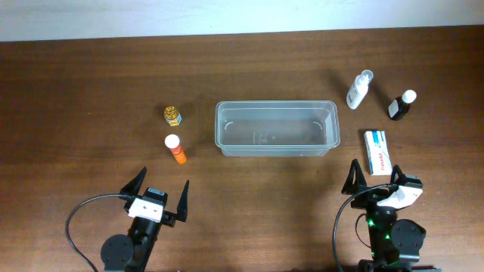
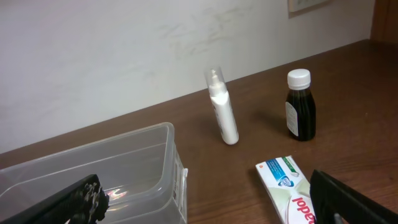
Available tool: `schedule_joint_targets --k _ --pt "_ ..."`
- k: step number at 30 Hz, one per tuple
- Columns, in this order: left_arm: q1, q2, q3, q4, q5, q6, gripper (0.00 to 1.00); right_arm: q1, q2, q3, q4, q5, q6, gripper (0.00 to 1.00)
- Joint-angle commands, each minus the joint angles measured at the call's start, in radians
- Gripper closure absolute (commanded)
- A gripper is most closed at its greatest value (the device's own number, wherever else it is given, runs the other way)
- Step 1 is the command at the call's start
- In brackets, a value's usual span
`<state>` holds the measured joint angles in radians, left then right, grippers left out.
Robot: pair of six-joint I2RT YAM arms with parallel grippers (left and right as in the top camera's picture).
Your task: Pack container
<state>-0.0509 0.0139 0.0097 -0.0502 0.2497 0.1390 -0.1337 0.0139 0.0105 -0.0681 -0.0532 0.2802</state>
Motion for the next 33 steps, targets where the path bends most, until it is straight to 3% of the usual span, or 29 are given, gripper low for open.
schedule_joint_targets --k 1,11,27,33 --pt "0.005 0.0 -0.001 -0.011 -0.01 0.013 0.01 0.009 -0.007 -0.005 -0.005 -0.01 -0.002 0.02" --pt "0.005 0.0 -0.001 -0.011 -0.011 0.013 0.01 0.009 -0.007 -0.005 -0.003 -0.05 -0.001 0.02" --pt "0.005 0.0 -0.001 -0.011 -0.01 0.013 0.01 0.009 -0.007 -0.005 0.028 -0.448 -0.001 0.02" --pt "0.005 0.0 -0.001 -0.011 -0.01 0.013 0.01 0.009 -0.007 0.014 0.187 -0.565 0.058 0.02"
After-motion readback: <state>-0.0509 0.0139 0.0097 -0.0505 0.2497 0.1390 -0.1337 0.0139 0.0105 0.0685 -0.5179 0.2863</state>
